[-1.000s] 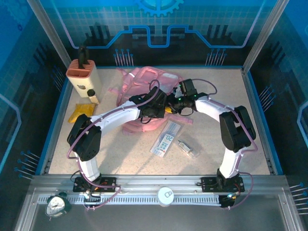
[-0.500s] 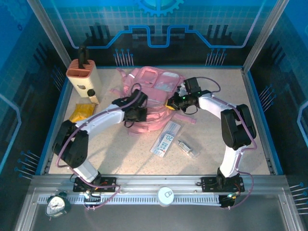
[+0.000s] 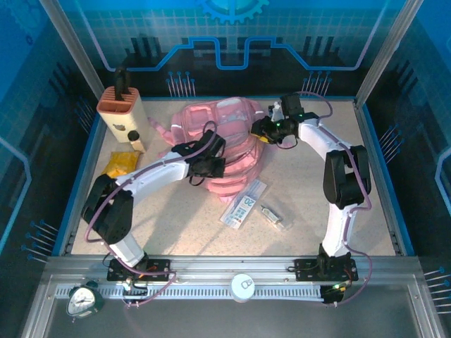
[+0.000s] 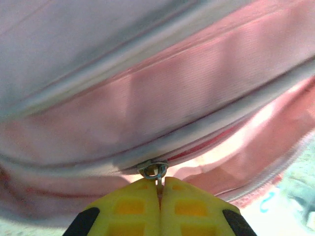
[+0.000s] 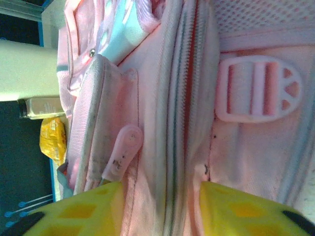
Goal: Pack the student bag
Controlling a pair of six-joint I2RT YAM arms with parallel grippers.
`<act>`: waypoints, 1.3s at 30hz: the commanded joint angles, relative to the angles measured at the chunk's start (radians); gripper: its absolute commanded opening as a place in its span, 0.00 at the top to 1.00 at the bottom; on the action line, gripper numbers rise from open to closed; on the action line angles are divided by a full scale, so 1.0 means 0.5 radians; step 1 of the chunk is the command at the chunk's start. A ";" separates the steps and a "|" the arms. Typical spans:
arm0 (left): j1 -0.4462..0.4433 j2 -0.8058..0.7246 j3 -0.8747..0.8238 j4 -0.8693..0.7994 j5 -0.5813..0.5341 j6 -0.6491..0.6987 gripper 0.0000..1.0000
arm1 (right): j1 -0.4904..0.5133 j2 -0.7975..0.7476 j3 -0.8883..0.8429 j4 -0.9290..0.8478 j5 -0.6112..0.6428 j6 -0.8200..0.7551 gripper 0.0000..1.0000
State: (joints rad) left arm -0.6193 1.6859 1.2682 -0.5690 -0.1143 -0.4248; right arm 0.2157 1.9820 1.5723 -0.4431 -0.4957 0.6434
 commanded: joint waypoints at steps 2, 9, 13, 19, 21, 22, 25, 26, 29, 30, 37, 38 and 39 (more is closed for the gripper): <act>-0.002 0.070 0.167 -0.029 -0.017 -0.049 1.00 | 0.019 -0.264 -0.149 -0.101 -0.026 0.010 0.44; -0.010 0.057 0.145 0.051 0.053 -0.029 1.00 | 0.210 -0.598 -0.693 0.281 -0.127 0.440 0.35; -0.013 0.057 0.138 0.028 0.028 -0.033 1.00 | 0.337 -0.600 -0.868 0.617 -0.045 0.744 0.36; -0.010 0.054 0.119 0.047 0.062 -0.021 1.00 | 0.479 -0.395 -0.829 0.859 0.070 1.000 0.45; -0.010 0.046 0.101 0.060 0.075 -0.010 1.00 | 0.485 -0.365 -0.810 0.891 0.125 1.020 0.50; -0.010 0.040 0.089 0.057 0.067 -0.009 1.00 | 0.488 -0.347 -0.784 0.881 0.138 1.005 0.54; -0.008 0.019 0.060 0.034 0.028 0.021 1.00 | 0.484 -0.338 -0.746 0.795 0.235 0.927 0.72; -0.007 0.008 0.044 0.033 0.014 0.038 1.00 | 0.475 -0.344 -0.751 0.784 0.255 0.909 0.78; 0.004 -0.031 -0.013 -0.039 -0.115 0.102 1.00 | 0.428 -0.373 -0.786 0.802 0.249 0.882 0.97; 0.012 -0.049 -0.052 -0.052 -0.152 0.133 1.00 | 0.405 -0.389 -0.793 0.815 0.236 0.874 1.00; 0.235 -0.151 -0.330 -0.069 -0.360 0.222 1.00 | 0.312 -0.543 -0.755 0.753 0.077 0.810 1.00; 0.273 -0.167 -0.353 -0.040 -0.365 0.221 1.00 | 0.303 -0.563 -0.758 0.745 0.073 0.809 1.00; 0.311 -0.195 -0.393 0.014 -0.366 0.230 1.00 | 0.293 -0.578 -0.755 0.723 0.065 0.801 1.00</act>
State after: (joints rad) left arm -0.5182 1.6402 1.1179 -0.5369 -0.2222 -0.3367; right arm 0.4076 1.7660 1.1690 -0.0811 -0.4767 1.0737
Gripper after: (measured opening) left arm 0.053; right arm 0.065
